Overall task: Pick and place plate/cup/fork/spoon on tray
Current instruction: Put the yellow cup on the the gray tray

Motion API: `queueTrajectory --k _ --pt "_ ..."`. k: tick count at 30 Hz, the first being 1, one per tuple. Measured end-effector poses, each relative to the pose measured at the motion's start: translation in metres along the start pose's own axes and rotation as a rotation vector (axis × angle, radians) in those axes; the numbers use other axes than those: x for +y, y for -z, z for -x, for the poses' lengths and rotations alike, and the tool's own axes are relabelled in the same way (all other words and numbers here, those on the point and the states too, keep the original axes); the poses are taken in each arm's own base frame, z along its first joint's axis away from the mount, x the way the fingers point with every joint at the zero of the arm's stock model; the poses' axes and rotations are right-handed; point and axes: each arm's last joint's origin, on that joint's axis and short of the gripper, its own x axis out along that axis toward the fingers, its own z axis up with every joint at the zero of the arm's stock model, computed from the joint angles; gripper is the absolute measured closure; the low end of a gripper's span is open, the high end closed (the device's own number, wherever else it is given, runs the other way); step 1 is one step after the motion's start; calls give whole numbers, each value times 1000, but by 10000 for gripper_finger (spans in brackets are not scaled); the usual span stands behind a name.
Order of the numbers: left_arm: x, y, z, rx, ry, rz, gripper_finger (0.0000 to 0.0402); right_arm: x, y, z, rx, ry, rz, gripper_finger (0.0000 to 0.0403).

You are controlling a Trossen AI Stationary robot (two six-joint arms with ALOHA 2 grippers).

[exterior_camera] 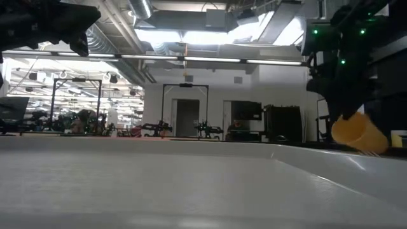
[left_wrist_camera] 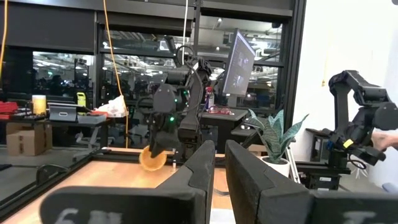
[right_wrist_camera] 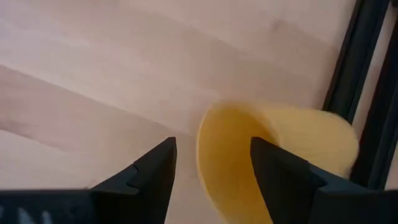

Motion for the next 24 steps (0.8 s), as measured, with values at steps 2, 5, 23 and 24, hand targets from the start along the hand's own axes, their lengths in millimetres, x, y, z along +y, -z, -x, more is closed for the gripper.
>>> queueTrajectory --k 2,5,23,24 --pt "0 0 0 0 0 0 370 0 -1 1 -9 -4 -4 192" --pt "0 0 0 0 0 0 369 1 -2 2 -11 -4 -3 192" --pt "0 0 0 0 0 0 369 52 -42 12 -176 -416 -74 210" --pt "0 0 0 -1 0 0 369 59 -49 16 -202 -459 -56 211"
